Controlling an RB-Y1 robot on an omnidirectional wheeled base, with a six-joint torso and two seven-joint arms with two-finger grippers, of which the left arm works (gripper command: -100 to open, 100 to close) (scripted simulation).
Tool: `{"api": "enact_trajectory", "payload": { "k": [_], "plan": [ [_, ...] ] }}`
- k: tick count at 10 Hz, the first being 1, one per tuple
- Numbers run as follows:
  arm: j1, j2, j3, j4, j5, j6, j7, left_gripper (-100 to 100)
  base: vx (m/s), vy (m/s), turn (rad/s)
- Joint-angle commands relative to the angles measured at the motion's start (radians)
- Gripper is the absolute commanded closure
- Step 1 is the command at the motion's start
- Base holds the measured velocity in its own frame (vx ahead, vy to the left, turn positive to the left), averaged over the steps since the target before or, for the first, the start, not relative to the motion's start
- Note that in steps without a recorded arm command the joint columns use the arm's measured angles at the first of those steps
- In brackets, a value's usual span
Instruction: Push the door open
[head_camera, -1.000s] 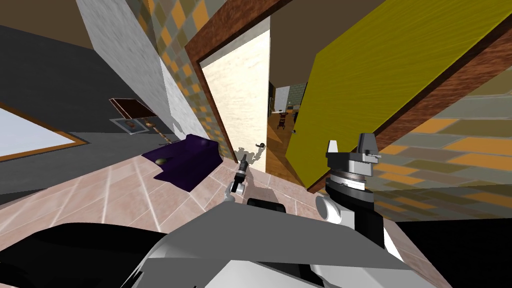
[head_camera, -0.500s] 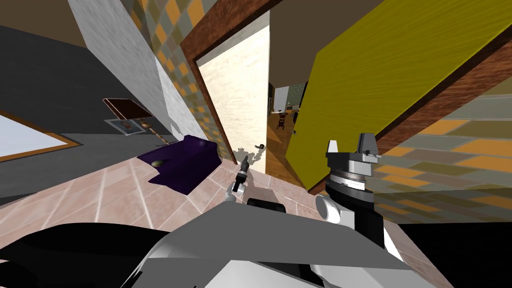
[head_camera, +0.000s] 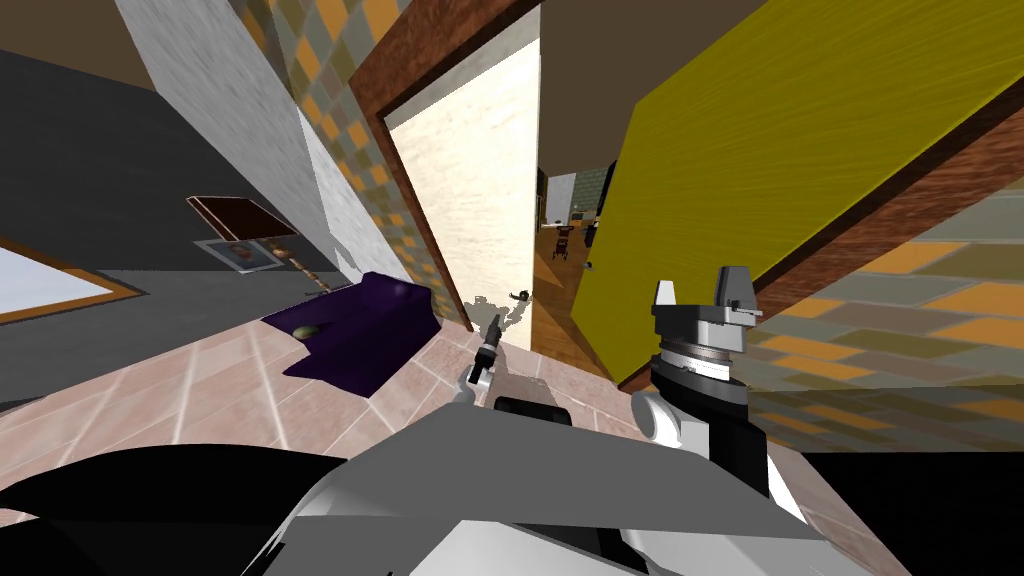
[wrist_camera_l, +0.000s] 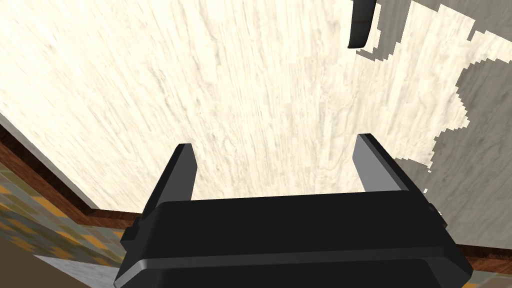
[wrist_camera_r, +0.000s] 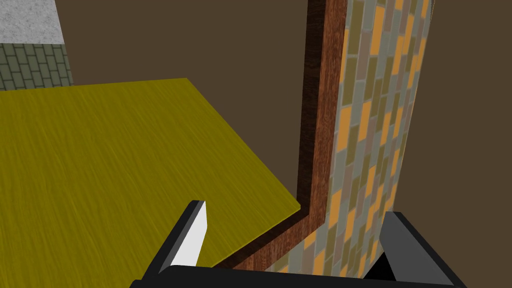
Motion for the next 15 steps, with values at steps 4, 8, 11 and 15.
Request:
{"api": "enact_trajectory", "payload": {
  "k": [4,8,11,15],
  "plan": [
    [-0.055,-0.012,-0.004,0.135,-0.009,-0.014,0.007,-100,0.106,0.02,-0.022],
    [-0.085,-0.02,-0.007,0.209,-0.014,-0.021,0.011,-100,0.068,0.013,-0.016],
    [-0.117,-0.031,-0.01,0.29,-0.02,-0.028,0.016,-100,0.118,0.026,-0.025],
    [-0.145,-0.042,-0.013,0.358,-0.025,-0.035,0.02,-100,0.095,0.019,-0.014]
  ]
}}
